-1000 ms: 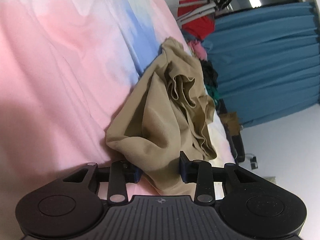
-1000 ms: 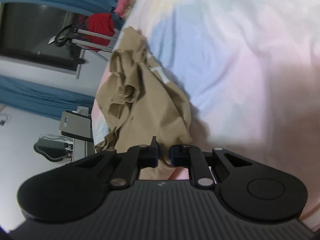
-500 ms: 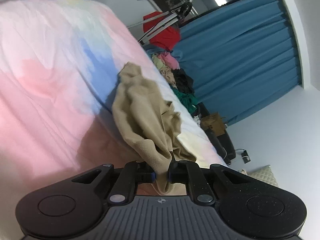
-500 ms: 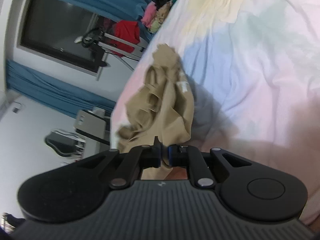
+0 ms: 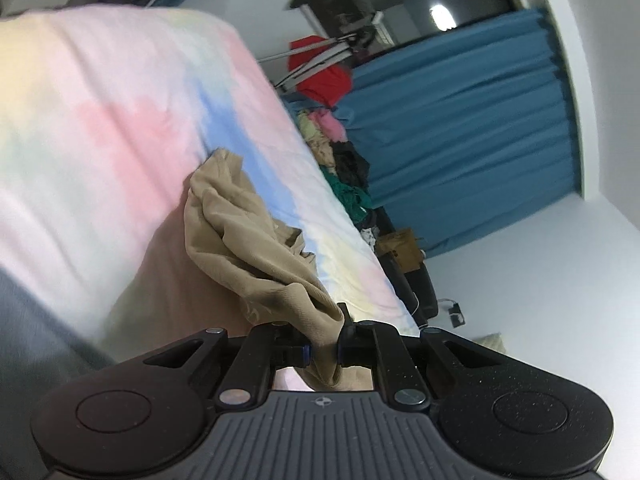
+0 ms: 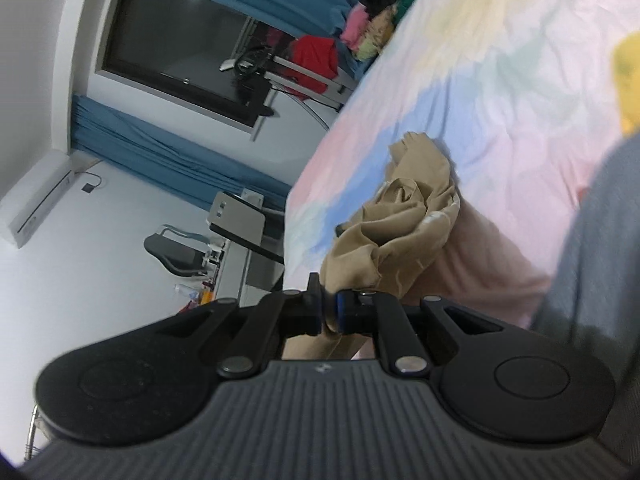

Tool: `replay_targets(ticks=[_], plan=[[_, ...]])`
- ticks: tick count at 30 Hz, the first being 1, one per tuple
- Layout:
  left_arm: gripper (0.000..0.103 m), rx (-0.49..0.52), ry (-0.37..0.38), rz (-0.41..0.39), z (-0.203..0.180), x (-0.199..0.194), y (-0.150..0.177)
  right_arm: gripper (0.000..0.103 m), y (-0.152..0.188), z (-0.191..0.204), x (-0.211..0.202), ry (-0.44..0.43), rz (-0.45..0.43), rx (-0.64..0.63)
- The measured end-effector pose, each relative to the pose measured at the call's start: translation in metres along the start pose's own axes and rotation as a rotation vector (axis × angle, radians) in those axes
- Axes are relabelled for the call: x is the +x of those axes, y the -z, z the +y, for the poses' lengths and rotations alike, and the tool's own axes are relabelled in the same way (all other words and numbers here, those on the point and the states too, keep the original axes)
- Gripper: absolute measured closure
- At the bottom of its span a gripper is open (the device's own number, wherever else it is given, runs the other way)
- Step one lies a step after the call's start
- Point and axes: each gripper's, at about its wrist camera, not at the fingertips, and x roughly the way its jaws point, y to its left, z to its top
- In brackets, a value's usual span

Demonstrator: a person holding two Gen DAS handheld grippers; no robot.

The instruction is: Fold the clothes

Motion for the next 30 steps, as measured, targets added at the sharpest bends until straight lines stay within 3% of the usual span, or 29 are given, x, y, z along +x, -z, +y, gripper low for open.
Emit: replay_targets(ticks=[6, 10, 12, 17, 20, 30], plan=[[0.089, 0.077, -0.012, -0.035, -0.018, 0.026, -0.027, 0.093, -0.016, 0.004, 0.020, 0.026, -0.038, -0.013], [0.089, 0.137, -0.079, -0.062, -0.036, 0.070, -0.060, 0.093, -0.046, 0.015, 0.063, 0.070, -0.067, -0.011], [0.089, 0.164, -0.130, -0.038, -0.042, 0.098, -0.078, 0.093, -0.063, 0.018, 0.089, 0.102, -0.076, -0.001], [0.088, 0.185, -0.222, -0.019, -0.034, 0.163, -0.117, 0.093, -0.095, 0.005, 0.160, 0.192, -0.078, 0.056], [0.088, 0.212, -0.269, -0.024, -0.022, 0.187, -0.127, 0.093, -0.100, -0.007, 0.182, 0.204, -0.069, 0.060], [0.088, 0.284, -0.247, -0.015, 0.025, 0.226, -0.132, 0.092, -0.106, -0.051, 0.230, 0.200, -0.037, 0.047]])
